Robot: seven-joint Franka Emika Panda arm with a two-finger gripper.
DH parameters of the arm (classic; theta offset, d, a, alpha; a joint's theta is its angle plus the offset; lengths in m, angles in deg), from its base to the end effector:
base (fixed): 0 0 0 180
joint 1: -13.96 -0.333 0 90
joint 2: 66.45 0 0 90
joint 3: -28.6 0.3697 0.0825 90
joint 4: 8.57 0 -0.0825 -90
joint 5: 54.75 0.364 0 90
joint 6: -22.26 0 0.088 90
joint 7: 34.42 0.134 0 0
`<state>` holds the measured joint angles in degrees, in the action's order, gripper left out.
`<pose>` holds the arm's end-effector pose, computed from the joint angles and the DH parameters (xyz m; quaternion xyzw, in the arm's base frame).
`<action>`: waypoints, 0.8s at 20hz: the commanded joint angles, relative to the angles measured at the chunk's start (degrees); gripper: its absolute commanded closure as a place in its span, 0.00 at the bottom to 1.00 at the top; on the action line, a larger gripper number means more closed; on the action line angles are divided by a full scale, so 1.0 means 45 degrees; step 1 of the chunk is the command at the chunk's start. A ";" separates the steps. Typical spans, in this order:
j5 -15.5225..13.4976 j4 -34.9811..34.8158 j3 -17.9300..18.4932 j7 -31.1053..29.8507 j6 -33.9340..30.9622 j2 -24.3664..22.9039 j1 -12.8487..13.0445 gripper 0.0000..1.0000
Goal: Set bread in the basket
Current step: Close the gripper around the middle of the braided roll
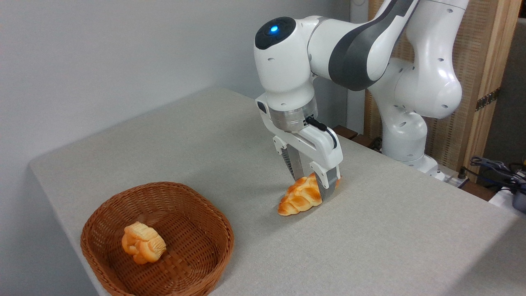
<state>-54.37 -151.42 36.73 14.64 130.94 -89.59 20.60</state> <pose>0.3486 0.0121 0.4468 0.9064 -0.4101 -0.0783 0.0636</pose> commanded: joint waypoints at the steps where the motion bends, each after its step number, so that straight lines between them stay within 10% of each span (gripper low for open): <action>1: 0.0110 -0.0189 0.0108 0.0113 0.0381 0.0065 0.0145 0.00; 7: 0.0071 -0.0209 0.0108 0.0113 0.0479 0.0261 0.0321 0.07; 11: 0.0071 -0.0209 0.0108 0.0133 0.0440 0.0261 0.0379 0.45; 16: 0.0090 -0.0189 0.0108 0.0133 0.0381 0.0241 0.0399 0.54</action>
<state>-54.37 -151.59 36.71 14.64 131.66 -88.23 21.91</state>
